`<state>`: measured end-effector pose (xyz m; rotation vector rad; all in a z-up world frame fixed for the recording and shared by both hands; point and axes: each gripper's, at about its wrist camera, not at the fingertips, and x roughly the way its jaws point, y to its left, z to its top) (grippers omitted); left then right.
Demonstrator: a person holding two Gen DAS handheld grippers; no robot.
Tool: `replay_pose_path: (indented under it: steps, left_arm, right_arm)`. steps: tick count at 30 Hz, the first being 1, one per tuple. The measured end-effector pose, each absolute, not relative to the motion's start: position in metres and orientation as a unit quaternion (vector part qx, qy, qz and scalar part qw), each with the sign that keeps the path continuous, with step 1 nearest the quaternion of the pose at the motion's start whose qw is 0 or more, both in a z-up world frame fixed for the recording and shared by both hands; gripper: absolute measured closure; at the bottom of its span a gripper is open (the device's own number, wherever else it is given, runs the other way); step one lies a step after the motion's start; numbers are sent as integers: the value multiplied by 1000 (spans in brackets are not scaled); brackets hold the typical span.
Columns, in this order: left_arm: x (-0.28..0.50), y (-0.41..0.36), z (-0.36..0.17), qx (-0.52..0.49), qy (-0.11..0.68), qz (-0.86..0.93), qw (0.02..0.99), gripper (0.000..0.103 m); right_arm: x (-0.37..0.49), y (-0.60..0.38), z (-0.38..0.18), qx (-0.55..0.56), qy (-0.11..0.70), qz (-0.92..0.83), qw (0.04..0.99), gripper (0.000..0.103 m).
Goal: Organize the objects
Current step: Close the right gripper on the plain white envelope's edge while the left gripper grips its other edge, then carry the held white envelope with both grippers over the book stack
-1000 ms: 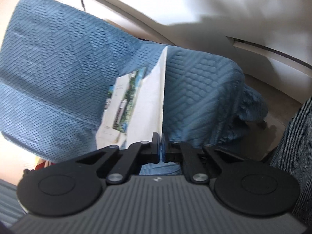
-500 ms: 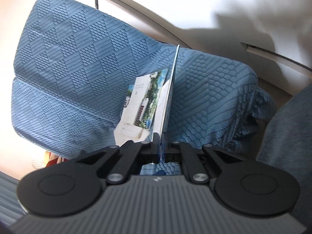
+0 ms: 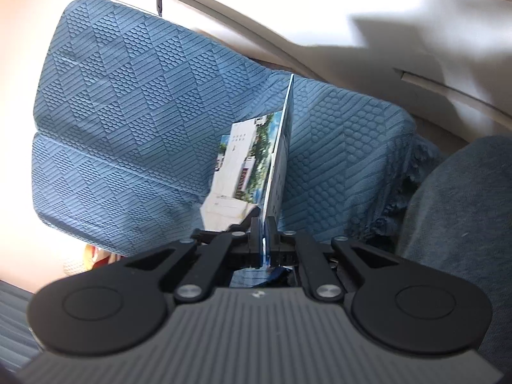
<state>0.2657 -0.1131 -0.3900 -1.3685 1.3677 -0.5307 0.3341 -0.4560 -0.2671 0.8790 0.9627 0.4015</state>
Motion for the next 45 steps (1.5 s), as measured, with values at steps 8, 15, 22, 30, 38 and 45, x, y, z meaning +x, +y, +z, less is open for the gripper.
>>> replay_pose_path:
  steps: [8,15,22,30,38,45]
  left_arm:
    - [256,-124,-369,-550,566,-252,560,99]
    - [254,-118,-362,-557,566,-257,551,101]
    - [247,-98,-347,-546,562,-259,565,100]
    - [248,-80,-297,-517,546,-274,600,97]
    - [257,-54,-244,-492,517,-270,646,95]
    - [259,-15,-203,-487,484,-259,679,94]
  right_arm:
    - [340,-462,-280,450,437,183,757,86]
    - [343,-452,-294,467,453,161,742,65]
    - [342,-438,-281,423,450,148,772,93]
    - [344,-422,-241,384,425,180,799,93]
    - [345,-396,-211,368,420,225,799,93]
    - [345,-362,-179,356,419,268,791,92]
